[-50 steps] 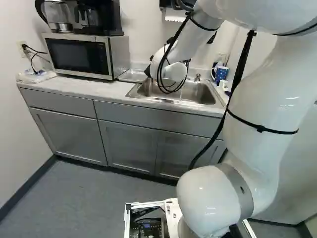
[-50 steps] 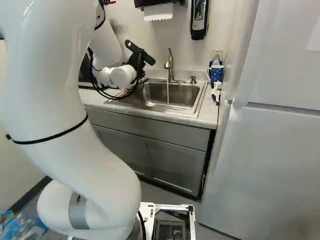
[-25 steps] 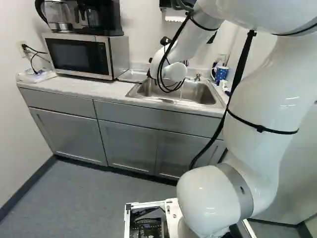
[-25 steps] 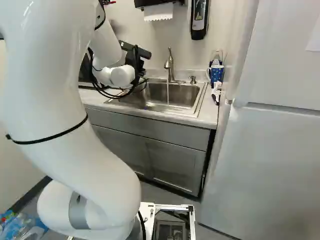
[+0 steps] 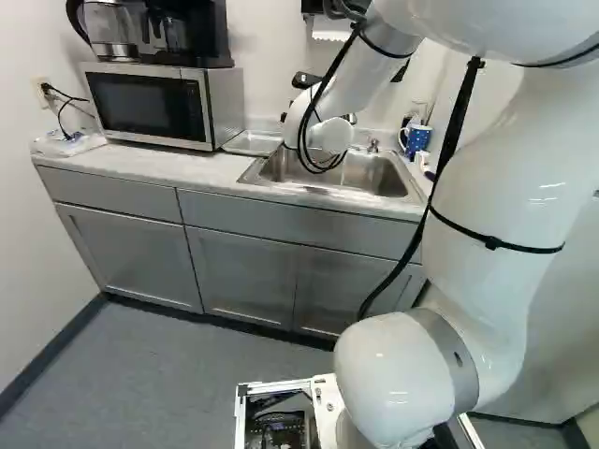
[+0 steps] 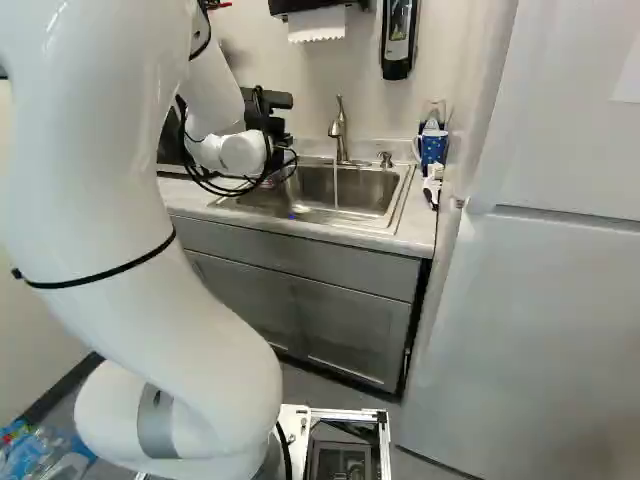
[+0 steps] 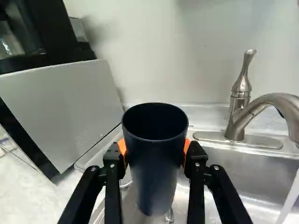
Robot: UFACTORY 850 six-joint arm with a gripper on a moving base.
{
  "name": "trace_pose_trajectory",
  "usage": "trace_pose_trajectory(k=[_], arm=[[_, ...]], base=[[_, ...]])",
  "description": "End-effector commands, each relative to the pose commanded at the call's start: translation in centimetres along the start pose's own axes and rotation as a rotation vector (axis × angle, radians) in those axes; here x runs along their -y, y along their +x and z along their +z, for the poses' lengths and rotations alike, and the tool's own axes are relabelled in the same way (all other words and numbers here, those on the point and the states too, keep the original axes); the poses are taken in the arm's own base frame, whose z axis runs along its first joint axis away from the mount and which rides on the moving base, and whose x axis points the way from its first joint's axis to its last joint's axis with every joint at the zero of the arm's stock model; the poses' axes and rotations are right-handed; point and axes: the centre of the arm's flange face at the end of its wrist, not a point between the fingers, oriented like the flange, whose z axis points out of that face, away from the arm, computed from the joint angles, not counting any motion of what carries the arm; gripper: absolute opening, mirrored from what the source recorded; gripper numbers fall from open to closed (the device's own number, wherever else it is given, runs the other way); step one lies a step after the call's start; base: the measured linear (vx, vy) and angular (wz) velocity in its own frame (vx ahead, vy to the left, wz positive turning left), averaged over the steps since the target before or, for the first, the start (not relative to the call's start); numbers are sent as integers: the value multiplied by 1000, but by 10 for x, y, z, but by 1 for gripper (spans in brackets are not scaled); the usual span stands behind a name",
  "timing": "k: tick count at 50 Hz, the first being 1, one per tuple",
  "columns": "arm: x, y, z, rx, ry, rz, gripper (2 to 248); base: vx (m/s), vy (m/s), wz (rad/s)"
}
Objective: Rinse the cup and place it in the tray
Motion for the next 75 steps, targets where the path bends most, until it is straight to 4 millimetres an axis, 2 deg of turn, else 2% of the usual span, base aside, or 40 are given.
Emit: trace_pose_trajectory(k=[17, 33, 56, 75], arm=[[0, 0, 0, 0, 0, -179, 126], [3, 2, 3, -5, 5, -179, 126], [29, 26, 39, -58, 48, -183, 126], [53, 24, 69, -67, 79, -175, 126]], base=[[0, 0, 0], [0, 0, 0], [0, 0, 0], [0, 0, 0]])
